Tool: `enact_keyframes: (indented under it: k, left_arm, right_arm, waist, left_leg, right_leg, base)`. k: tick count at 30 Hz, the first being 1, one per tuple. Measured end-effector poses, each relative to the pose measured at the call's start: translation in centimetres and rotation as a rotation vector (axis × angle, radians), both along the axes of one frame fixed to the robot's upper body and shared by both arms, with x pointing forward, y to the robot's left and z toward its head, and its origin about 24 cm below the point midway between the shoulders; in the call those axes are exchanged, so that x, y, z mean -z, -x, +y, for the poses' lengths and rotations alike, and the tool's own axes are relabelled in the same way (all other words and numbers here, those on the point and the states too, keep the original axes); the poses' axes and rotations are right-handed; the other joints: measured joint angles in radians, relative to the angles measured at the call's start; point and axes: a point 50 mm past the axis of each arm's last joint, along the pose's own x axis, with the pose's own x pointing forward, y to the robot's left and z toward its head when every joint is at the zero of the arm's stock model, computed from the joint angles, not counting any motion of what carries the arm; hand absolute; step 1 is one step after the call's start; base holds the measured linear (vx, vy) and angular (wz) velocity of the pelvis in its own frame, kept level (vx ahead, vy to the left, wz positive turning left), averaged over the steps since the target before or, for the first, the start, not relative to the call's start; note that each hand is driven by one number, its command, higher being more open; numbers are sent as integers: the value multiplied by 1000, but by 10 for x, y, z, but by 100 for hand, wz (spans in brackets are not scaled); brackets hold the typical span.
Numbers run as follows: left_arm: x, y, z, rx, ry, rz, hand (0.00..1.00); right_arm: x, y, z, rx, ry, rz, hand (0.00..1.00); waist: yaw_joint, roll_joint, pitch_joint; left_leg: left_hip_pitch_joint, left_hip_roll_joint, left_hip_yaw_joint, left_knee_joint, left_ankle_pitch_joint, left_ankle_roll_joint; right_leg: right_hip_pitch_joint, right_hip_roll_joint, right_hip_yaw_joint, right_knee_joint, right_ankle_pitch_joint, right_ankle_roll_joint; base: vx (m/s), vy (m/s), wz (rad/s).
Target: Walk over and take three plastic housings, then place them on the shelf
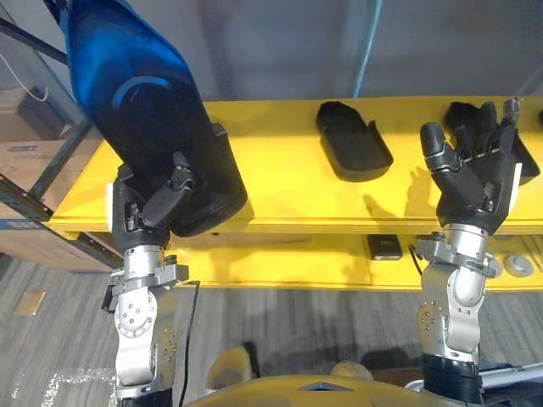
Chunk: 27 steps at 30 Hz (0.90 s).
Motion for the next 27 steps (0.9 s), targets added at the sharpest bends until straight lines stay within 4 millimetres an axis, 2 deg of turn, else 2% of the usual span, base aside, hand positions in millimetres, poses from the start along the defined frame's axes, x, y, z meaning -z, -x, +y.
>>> enact_keyframes:
  k: [1, 2, 4, 5, 6, 7, 8, 9, 11, 13, 16, 19, 20, 22, 24, 27]
  left_arm:
    - [0, 0, -1, 5, -1, -1, 0]
    - [0, 0, -2, 15, -11, 0, 0]
    - [-1, -1, -1, 19, -17, -6, 0]
    - [-2, -2, -1, 20, -20, -9, 0]
    - [-2, -2, 0, 19, -22, -5, 0]
    - [0, -2, 1, 22, -22, 14, 0]
    - [1, -2, 2, 29, -29, 22, 0]
    - [1, -2, 3, 31, -33, 23, 0]
    - [0, -4, 5, 49, -61, 37, 0]
    - [1, -6, 2, 81, -73, 54, 0]
    - [4, -8, -5, 114, -63, 84, 0]
    - [9, -11, -10, 145, -51, 128, 0]
    - [15, -13, -11, 161, -49, 156, 0]
    - [22, -17, -10, 181, -42, 193, 0]
    - [33, -26, -7, 197, -7, 255, 0]
    - [42, -29, 3, 186, 88, 302, 0]
  right_arm:
    - [0, 0, -1, 3, 0, 0, 100]
    - [1, 0, 1, 6, -18, 3, 100]
    - [1, -1, 5, -5, -18, -3, 100]
    - [1, -3, 9, -14, -27, -3, 100]
    - [2, -4, 11, -17, -32, 3, 100]
    - [8, -7, 17, -29, -15, 34, 100]
    - [13, -10, 24, -36, 20, 67, 100]
    - [15, -12, 27, -45, 32, 79, 100]
    - [15, -14, 32, -57, 69, 82, 100]
    - [13, -13, 29, -44, 70, 73, 100]
    - [12, -11, 22, -24, 78, 70, 100]
    - [12, -10, 17, -20, 71, 69, 100]
    - [13, -8, 14, -26, 79, 71, 100]
    - [15, -6, 11, -32, 101, 81, 100]
    - [11, -7, 9, -53, 153, 77, 100]
    - [8, -8, 9, -80, 208, 72, 100]
  waist:
    - [-3, 7, -3]
    - [-8, -6, -3]
    - [-14, -21, -3]
    - [-13, -31, 1]
    - [-12, -32, 2]
    - [4, -27, 1]
    - [17, -25, 1]
    - [22, -26, 1]
    - [4, -31, -2]
    - [-1, -41, -7]
    - [-13, -44, -9]
    - [-23, -42, -9]
    - [-25, -31, -6]
    - [-24, -17, 2]
    - [-23, 3, 2]
    - [-24, 8, 1]
  left_leg:
    - [12, 10, 7, -15, 21, -33]
    - [46, -46, 43, -37, 26, -56]
    - [37, -92, 60, -17, 1, -28]
    - [30, -115, 81, 3, -20, -7]
    - [31, -120, 93, 11, -29, 1]
    - [40, -118, 120, 11, -40, 14]
    - [60, -109, 156, -10, -42, 21]
    - [68, -103, 170, -21, -42, 24]
    - [77, -86, 182, -48, -34, 39]
    - [77, -91, 189, -59, -31, 40]
    - [78, -97, 193, -61, -30, 39]
    - [74, -81, 192, -44, -39, 22]
    - [58, -47, 186, 16, -68, 12]
    - [58, -20, 178, 61, -78, 10]
    - [63, -19, 138, 59, -71, 13]
    - [114, -42, 146, -29, -35, -4]
  right_leg:
    - [-1, -14, 4, 12, -5, 17]
    - [-2, -66, 50, 19, -8, 37]
    - [2, -96, 92, -20, 3, 43]
    - [2, -120, 103, -34, 28, 26]
    - [1, -128, 103, -40, 57, 26]
    - [-12, -131, 82, -45, 118, 19]
    - [-23, -123, 47, -55, 169, -17]
    - [-28, -116, 35, -63, 182, -27]
    - [-30, -15, 64, -97, 160, -16]
    - [-19, 28, 72, -158, 159, -30]
    - [-6, 27, 80, -183, 165, -22]
    - [-4, 46, 80, -182, 151, -29]
    - [6, 66, 80, -177, 135, -20]
    - [18, 85, 84, -166, 126, -20]
    - [18, 96, 102, -162, 122, -21]
    - [-3, 96, 163, -164, 123, -21]
  base:
    - [72, 405, -4]
    - [70, 356, -7]
    - [78, 351, -6]
    - [77, 295, -11]
    - [64, 264, -38]
    - [50, 214, -64]
    - [38, 199, -73]
    - [43, 157, -65]
    - [45, 87, -26]
    - [51, 27, -10]
    - [26, 3, -6]
    - [-37, -66, -8]
    - [-40, -80, -7]
    - [-38, -71, -8]
    - [-67, -55, -17]
    - [-79, -26, -37]
